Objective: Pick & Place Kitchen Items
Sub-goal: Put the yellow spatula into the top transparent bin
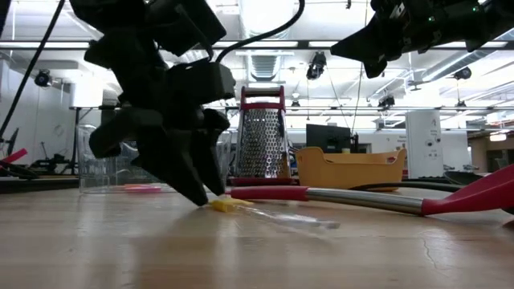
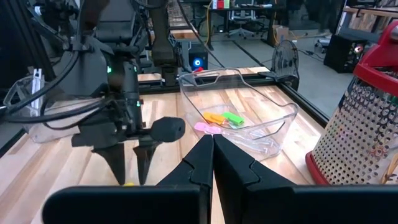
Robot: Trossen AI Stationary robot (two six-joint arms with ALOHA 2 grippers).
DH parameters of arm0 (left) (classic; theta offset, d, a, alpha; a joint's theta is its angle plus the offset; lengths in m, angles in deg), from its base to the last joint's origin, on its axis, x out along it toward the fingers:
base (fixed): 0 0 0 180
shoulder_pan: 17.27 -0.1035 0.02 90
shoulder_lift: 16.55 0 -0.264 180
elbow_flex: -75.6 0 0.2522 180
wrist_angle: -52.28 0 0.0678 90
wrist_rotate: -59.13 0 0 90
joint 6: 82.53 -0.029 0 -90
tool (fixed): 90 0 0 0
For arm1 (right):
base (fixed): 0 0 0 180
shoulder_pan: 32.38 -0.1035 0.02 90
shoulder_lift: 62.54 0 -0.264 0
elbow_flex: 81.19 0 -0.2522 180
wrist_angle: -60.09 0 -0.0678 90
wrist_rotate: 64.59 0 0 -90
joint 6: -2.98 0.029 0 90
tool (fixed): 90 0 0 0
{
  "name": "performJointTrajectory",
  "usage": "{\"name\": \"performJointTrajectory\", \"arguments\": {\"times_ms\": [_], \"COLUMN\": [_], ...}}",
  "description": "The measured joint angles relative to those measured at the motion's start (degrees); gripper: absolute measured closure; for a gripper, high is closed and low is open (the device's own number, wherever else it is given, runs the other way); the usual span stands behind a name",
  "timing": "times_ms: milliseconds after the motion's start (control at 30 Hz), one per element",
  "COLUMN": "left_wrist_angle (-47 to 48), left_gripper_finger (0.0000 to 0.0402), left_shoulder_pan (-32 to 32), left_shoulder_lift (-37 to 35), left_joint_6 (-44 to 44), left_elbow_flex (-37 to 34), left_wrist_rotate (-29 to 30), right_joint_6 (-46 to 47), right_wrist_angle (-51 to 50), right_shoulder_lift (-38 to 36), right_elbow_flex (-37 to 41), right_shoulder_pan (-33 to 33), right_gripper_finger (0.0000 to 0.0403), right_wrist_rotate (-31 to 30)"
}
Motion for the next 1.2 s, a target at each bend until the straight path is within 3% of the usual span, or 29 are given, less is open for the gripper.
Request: {"name": "performJointTrajectory", "arguments": {"times_ms": [167, 467, 600, 800, 1200], "left_wrist_angle": [-3.9, -5.2, -5.5, -4.7, -0.7], "left_gripper_finger": [0.0173, 0.0181, 0.0190, 0.0209, 0.0219], "left_shoulder_pan": [0.0, -0.7, -0.4, 0.1, 3.0], "left_shoulder_lift": [1.5, 3.0, 2.8, 2.7, 0.6], "left_joint_6": [-3.7, -7.0, -4.7, 2.4, 10.3], "left_elbow_flex": [0.0, 0.3, 0.3, 0.2, 0.0], "left_wrist_rotate": [0.0, -6.3, -7.2, -16.7, -20.4], "right_joint_6": [0.0, 0.0, 0.0, 0.0, 0.0], "right_wrist_angle": [0.0, 0.0, 0.0, 0.0, 0.0], "right_shoulder_lift": [0.0, 0.0, 0.0, 0.0, 0.0], "right_elbow_flex": [0.0, 0.0, 0.0, 0.0, 0.0], "right_shoulder_pan": [0.0, 0.0, 0.0, 0.0, 0.0], "right_gripper_finger": [0.0394, 0.0394, 0.0394, 0.0394, 0.0394], "right_wrist_rotate": [0.0, 0.0, 0.0, 0.0, 0.0]}}
